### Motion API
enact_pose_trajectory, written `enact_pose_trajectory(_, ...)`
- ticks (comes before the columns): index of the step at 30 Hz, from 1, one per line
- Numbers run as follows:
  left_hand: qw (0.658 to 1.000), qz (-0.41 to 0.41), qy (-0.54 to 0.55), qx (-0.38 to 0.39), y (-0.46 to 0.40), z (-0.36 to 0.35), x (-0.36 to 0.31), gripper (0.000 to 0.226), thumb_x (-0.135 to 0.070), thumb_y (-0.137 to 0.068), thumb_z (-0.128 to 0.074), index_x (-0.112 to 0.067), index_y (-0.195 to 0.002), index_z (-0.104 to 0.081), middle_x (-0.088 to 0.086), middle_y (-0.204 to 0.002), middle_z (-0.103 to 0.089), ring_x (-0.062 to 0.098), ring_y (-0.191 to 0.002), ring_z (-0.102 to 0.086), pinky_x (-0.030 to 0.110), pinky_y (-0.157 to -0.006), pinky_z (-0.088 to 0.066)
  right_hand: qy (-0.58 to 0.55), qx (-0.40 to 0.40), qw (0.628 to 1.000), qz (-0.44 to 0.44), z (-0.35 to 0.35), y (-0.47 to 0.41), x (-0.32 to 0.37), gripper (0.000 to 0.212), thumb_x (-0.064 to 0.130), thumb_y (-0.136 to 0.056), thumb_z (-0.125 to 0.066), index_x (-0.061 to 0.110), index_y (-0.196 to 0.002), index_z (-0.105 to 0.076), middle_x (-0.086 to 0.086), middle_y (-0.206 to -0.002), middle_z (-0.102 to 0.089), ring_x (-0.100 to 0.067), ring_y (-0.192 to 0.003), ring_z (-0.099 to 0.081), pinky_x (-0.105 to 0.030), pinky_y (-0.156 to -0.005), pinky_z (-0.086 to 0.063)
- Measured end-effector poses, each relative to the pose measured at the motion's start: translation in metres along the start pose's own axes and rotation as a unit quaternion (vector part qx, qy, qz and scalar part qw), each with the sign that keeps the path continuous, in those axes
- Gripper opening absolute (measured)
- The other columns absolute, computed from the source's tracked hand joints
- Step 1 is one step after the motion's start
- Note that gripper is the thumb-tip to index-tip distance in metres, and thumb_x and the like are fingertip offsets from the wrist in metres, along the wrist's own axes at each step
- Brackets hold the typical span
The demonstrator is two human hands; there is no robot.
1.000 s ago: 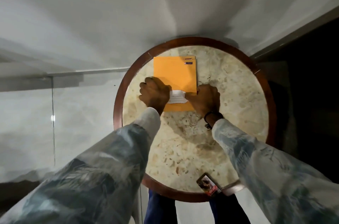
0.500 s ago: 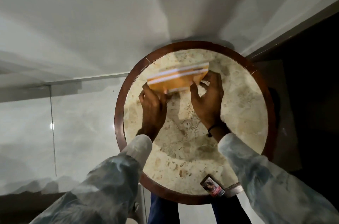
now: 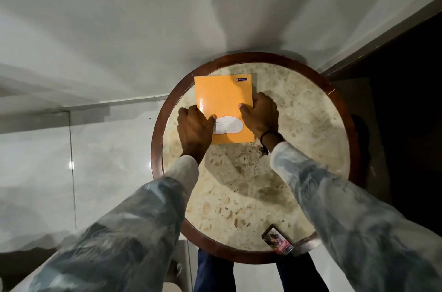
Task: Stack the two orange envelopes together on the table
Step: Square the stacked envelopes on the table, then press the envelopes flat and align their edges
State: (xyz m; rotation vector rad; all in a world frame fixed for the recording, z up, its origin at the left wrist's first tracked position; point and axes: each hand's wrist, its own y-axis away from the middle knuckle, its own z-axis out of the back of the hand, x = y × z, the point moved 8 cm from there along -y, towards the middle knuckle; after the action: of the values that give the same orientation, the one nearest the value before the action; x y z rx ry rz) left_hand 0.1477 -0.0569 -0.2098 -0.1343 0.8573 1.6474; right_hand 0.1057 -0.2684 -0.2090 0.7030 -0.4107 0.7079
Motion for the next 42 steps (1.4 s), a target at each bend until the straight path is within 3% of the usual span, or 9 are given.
enact_pose_trajectory(5, 0.996, -0.007, -0.085, -0.036, 0.0, 0.001, -0.006, 0.064, -0.038, -0.089, -0.074, -0.003, -0.138, -0.051, 0.022, -0.138, -0.051, 0.044, -0.122, -0.057, 0.051, -0.102, -0.051, 0.023, -0.002, 1.0, -0.003, -0.002, -0.002, -0.006, 0.043, 0.027, -0.093, -0.068, 0.003, -0.128, -0.06, -0.017, -0.127, -0.064, -0.038, -0.121, -0.058, -0.042, -0.095, -0.047)
enact_pose_trajectory(9, 0.97, -0.173, -0.168, -0.029, 0.014, -0.012, -0.041, 0.071, -0.046, -0.101, -0.049, -0.008, -0.159, -0.032, 0.02, -0.165, -0.034, 0.041, -0.15, -0.037, 0.053, -0.12, -0.035, 0.054, -0.01, 0.997, 0.056, 0.021, 0.046, -0.021, 0.045, 0.029, -0.091, -0.07, 0.006, -0.129, -0.06, -0.015, -0.122, -0.067, -0.037, -0.112, -0.065, -0.042, -0.089, -0.053)
enact_pose_trajectory(13, 0.924, -0.257, -0.261, 0.109, 0.026, -0.056, -0.045, 0.074, -0.05, -0.106, -0.034, -0.014, -0.166, -0.008, 0.014, -0.175, 0.001, 0.038, -0.163, 0.0, 0.058, -0.131, -0.009, 0.183, 0.096, 0.973, 0.104, 0.019, 0.135, -0.074, 0.051, 0.039, -0.093, -0.063, 0.011, -0.136, -0.057, -0.014, -0.132, -0.063, -0.036, -0.122, -0.06, -0.046, -0.094, -0.054)
enact_pose_trajectory(16, 0.924, -0.249, -0.27, 0.11, 0.022, -0.063, -0.04, 0.077, -0.051, -0.106, -0.034, -0.013, -0.166, -0.005, 0.016, -0.175, 0.004, 0.04, -0.162, 0.003, 0.058, -0.131, -0.005, 0.281, 0.186, 0.933, 0.128, 0.006, 0.202, -0.124, 0.062, 0.047, -0.092, -0.062, 0.014, -0.144, -0.054, -0.013, -0.144, -0.059, -0.036, -0.131, -0.055, -0.047, -0.1, -0.052)
enact_pose_trajectory(22, 0.922, -0.245, -0.278, 0.113, 0.021, -0.062, -0.04, 0.078, -0.054, -0.105, -0.032, -0.013, -0.166, -0.007, 0.016, -0.175, 0.003, 0.039, -0.162, 0.002, 0.057, -0.132, -0.006, 0.349, 0.261, 0.894, 0.1, -0.009, 0.255, -0.185, 0.069, 0.031, -0.078, -0.075, 0.01, -0.141, -0.054, -0.018, -0.149, -0.052, -0.041, -0.123, -0.06, -0.047, -0.083, -0.06)
enact_pose_trajectory(26, 0.921, -0.243, -0.282, 0.118, 0.021, -0.061, -0.04, 0.078, -0.054, -0.105, -0.032, -0.013, -0.166, -0.005, 0.015, -0.175, 0.004, 0.038, -0.163, 0.004, 0.056, -0.132, -0.005, 0.276, 0.182, 0.942, 0.051, 0.0, 0.217, -0.17, 0.069, 0.026, -0.083, -0.071, 0.014, -0.146, -0.047, -0.014, -0.137, -0.057, -0.036, -0.12, -0.059, -0.043, -0.081, -0.062)
enact_pose_trajectory(29, 0.922, -0.238, -0.282, 0.116, 0.021, -0.062, -0.04, 0.078, -0.053, -0.105, -0.034, -0.014, -0.166, -0.004, 0.013, -0.175, 0.005, 0.037, -0.163, 0.005, 0.055, -0.132, -0.003, 0.188, 0.075, 0.977, 0.061, 0.023, 0.144, -0.126, 0.048, 0.031, -0.088, -0.068, 0.015, -0.132, -0.054, -0.012, -0.119, -0.067, -0.034, -0.11, -0.065, -0.042, -0.078, -0.063)
enact_pose_trajectory(35, 0.92, -0.249, -0.285, 0.101, 0.017, -0.065, -0.036, 0.079, -0.052, -0.106, -0.037, -0.015, -0.166, -0.003, 0.013, -0.175, 0.007, 0.036, -0.163, 0.006, 0.054, -0.133, -0.003, 0.089, -0.09, 0.99, 0.059, 0.062, 0.006, -0.055, 0.057, 0.031, -0.082, -0.072, 0.008, -0.129, -0.05, -0.02, -0.11, -0.07, -0.041, -0.1, -0.068, -0.048, -0.077, -0.061)
enact_pose_trajectory(42, 0.919, -0.237, -0.289, 0.122, 0.022, -0.06, -0.042, 0.079, -0.051, -0.106, -0.037, -0.017, -0.166, 0.002, 0.009, -0.175, 0.013, 0.033, -0.163, 0.011, 0.054, -0.133, -0.003, 0.037, -0.072, 0.997, 0.014, 0.079, -0.005, -0.048, 0.071, 0.037, -0.08, -0.081, 0.01, -0.136, -0.047, -0.019, -0.13, -0.063, -0.039, -0.117, -0.063, -0.044, -0.094, -0.055)
